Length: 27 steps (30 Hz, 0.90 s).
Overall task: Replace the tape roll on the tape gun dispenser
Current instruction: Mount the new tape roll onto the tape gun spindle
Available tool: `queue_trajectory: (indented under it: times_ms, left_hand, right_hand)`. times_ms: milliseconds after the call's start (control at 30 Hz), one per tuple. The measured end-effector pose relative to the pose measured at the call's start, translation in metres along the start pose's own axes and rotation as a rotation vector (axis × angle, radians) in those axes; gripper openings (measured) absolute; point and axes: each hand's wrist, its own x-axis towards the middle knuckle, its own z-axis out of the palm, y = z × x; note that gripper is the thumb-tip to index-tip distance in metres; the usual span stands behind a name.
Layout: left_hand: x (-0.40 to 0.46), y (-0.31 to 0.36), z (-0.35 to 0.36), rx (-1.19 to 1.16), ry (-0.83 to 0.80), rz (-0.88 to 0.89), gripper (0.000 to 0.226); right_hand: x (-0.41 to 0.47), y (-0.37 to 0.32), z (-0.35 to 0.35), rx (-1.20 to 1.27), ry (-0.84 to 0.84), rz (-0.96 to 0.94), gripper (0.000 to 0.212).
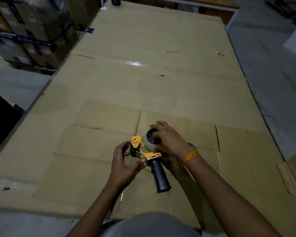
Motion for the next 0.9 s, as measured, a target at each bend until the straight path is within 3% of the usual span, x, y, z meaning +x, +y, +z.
queue_trajectory:
  times_ms: [233,367,467,533,700,833,900]
  left_hand:
    - [0.004,-0.007,-0.007,-0.336,0.074,-0.079,0.043]
    - [0.008,-0.008,-0.009,-0.279,0.162,-0.072,0.022]
    - [0.01,-0.007,-0.008,-0.261,0.161,-0.069,0.017]
    - [0.01,-0.007,-0.009,-0.283,0.147,-0.081,0.018]
    - [0.012,-0.006,-0.006,-0.237,0.158,-0.054,0.016]
    - [0.015,-0.007,-0.003,-0.237,0.18,-0.062,0.016]
    - [0.016,-0.009,-0.005,-0.231,0.171,-0.061,0.015]
  right_hand:
    - [-0.005,0.009,-0.004,-0.047,0.018,-0.036,0.023]
    - [-0.018,-0.003,0.001,0.085,0.144,-0.111,0.025]
    - [-0.027,-0.023,0.017,0.084,0.043,-0.194,0.05]
    - [-0.028,-0.032,0.028,0.013,-0.018,-0.197,0.056]
    - [-0.033,-0.031,0.035,0.293,-0.032,-0.162,0.046]
    - [-0.034,-0.026,0.04,0.358,-0.008,-0.233,0.037]
    - [-0.032,-0.024,0.043,0.39,-0.008,-0.237,0.043]
